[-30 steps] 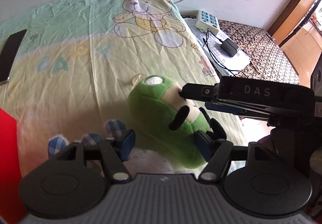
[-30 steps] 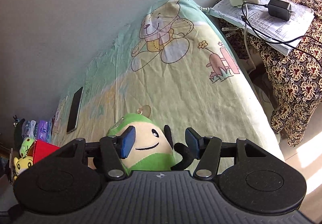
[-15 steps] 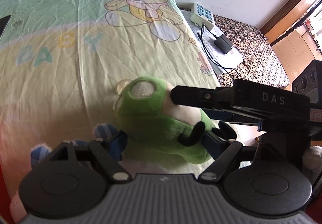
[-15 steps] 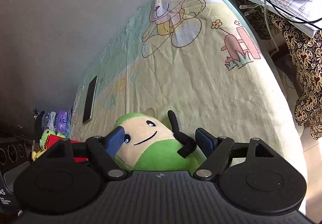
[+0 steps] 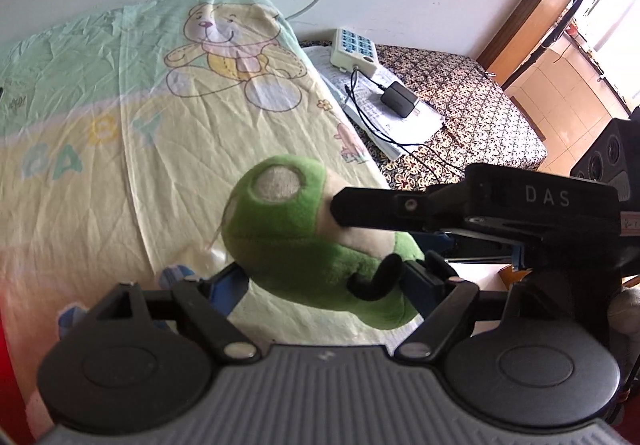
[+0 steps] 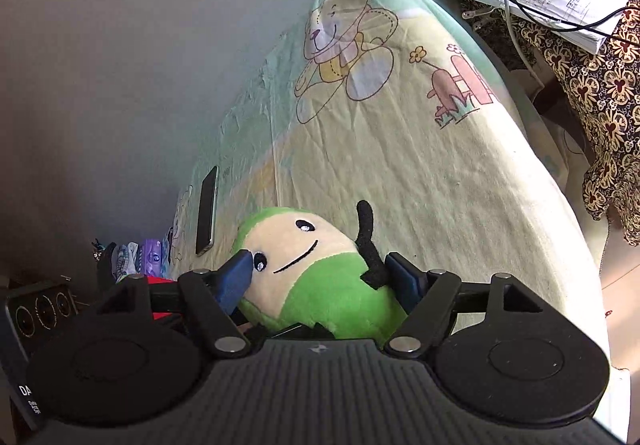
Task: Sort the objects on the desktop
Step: 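Close the left gripper on the green plush and lift it, then carry the green plush with the left gripper over the red box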
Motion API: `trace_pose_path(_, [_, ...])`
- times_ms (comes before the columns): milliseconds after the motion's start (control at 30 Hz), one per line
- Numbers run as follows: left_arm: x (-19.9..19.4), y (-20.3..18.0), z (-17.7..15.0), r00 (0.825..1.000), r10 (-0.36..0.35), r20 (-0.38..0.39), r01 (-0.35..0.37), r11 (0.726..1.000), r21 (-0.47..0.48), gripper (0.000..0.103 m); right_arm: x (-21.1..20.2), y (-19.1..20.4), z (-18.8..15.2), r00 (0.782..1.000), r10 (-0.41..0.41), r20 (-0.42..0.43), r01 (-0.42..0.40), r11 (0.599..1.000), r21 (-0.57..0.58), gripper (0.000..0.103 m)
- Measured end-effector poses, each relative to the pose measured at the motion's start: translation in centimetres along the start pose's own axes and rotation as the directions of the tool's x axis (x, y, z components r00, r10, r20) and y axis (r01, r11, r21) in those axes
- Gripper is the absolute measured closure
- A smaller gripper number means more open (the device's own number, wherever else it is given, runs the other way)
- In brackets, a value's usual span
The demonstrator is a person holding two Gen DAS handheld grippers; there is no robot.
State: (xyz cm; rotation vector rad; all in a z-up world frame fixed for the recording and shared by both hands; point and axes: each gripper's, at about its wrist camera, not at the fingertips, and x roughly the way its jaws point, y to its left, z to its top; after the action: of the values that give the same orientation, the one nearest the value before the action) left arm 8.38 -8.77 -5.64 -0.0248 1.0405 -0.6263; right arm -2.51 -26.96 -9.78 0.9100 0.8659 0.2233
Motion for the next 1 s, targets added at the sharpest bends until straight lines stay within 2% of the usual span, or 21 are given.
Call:
trace_pose_path(233, [-6.6,-1.6,-1.3,0.992,0.039,0.118,-0.049,0.995,0.086,0.020,-2.5,4.0,-2.5,0.992,0.081,0.092,-0.079,0.997,-0.027,0.028])
trace_pose_path(467, [-13.5,0.9,-3.5,0.967,0.114,0.228,-0.137,0.987,0.087,0.020,-0.8,10.1,-5.1,0.981,0.168,0.101,-0.161,0.984,-0.072,0.028])
trace_pose_path(667, [-19.1,5.7,-4.9,0.946,0.161,0.283,-0.182,0.982,0.051,0.020,2.3,16.1,-7.7,0.973,0.213,0.092,-0.202,0.972,-0.118,0.027])
trace_pose_path(833, [-22.7,10.7,-6.1,0.933,0.208,0.294,-0.228,0.973,0.035,0.020,6.1,20.9,-10.3,0.971,0.228,0.070,-0.217,0.966,-0.140,0.027])
trace_pose_path(900, [-23.7,12.9,-6.6,0.931,0.228,0.284,-0.249,0.968,0.037,0.020,7.9,22.6,-11.4,0.972,0.227,0.058,-0.216,0.965,-0.146,0.027])
trace_pose_path(1000, [-24.9,16.6,-7.2,0.939,0.238,0.250,-0.253,0.967,0.032,0.020,10.6,24.4,-13.2,0.976,0.214,0.043,-0.206,0.969,-0.137,0.027])
